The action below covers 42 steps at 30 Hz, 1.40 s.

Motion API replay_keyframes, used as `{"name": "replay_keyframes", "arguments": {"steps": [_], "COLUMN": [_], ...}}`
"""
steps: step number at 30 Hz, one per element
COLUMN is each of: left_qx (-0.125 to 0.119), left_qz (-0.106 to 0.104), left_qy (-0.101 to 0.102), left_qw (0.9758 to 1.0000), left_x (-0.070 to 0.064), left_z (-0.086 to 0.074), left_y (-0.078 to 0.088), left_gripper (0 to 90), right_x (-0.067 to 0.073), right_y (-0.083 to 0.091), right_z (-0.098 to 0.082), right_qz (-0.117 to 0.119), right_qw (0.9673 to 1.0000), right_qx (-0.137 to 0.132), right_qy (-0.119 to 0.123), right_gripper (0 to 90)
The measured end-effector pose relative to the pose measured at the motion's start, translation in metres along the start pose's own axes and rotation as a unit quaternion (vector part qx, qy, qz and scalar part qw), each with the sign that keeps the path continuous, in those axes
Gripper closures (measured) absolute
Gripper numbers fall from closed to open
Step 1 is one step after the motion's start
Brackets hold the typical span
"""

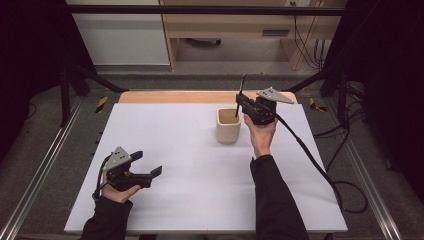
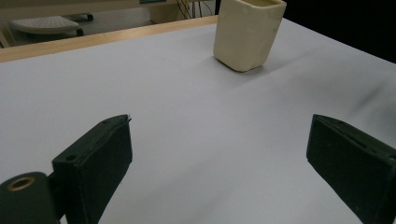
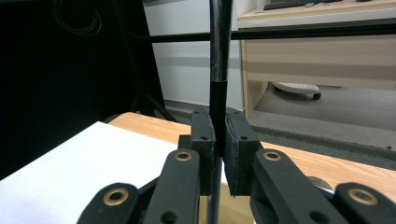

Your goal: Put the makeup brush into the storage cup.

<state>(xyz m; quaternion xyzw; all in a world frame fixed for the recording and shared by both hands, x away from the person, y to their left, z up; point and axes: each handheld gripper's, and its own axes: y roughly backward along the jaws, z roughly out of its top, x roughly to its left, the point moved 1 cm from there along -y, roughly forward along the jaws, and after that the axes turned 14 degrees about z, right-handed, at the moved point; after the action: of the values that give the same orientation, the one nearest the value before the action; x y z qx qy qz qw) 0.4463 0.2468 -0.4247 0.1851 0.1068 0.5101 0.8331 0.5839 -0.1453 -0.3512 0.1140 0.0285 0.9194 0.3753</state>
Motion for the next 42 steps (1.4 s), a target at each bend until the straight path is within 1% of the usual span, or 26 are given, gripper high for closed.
{"name": "replay_keyframes", "arguments": {"steps": [7, 16, 21, 23, 27, 29, 38, 42], "left_qx": [0.001, 0.002, 0.001, 0.002, 0.002, 0.002, 0.004, 0.004], "left_qz": [-0.001, -0.001, -0.001, -0.002, -0.001, -0.001, 0.0, 0.0], "left_qy": [-0.002, -0.003, -0.004, -0.004, -0.005, -0.004, -0.005, -0.006], "left_qw": [1.0, 1.0, 1.0, 1.0, 1.0, 1.0, 1.0, 1.0], "left_x": [-0.001, -0.002, -0.003, -0.003, -0.003, -0.003, -0.003, -0.003], "left_z": [0.0, 0.0, 0.0, 0.0, 0.0, 0.0, -0.001, -0.001], "left_y": [0.0, -0.001, 0.0, -0.001, -0.001, -0.001, -0.001, -0.001], "left_gripper": [6.6, 6.6, 6.7, 6.6, 6.6, 6.6, 6.6, 6.7], "right_x": [-0.003, -0.004, -0.006, -0.007, -0.009, -0.011, -0.013, -0.011], "right_y": [-0.011, -0.019, -0.023, -0.024, -0.025, -0.026, -0.026, -0.025], "right_z": [-0.007, -0.017, -0.025, -0.03, -0.038, -0.043, -0.058, -0.062], "right_qz": [-0.001, -0.004, -0.003, -0.004, -0.004, -0.005, 0.001, 0.001], "right_qw": [1.0, 0.9998, 0.9996, 0.9993, 0.9992, 0.9989, 0.9981, 0.9974], "right_qx": [0.009, 0.022, 0.028, 0.037, 0.039, 0.046, 0.06, 0.071], "right_qy": [0.0, 0.001, -0.005, -0.004, -0.011, -0.014, -0.012, -0.01], "right_gripper": [83.7, 83.6, 83.6, 83.6, 83.6, 83.5, 83.4, 83.5]}}
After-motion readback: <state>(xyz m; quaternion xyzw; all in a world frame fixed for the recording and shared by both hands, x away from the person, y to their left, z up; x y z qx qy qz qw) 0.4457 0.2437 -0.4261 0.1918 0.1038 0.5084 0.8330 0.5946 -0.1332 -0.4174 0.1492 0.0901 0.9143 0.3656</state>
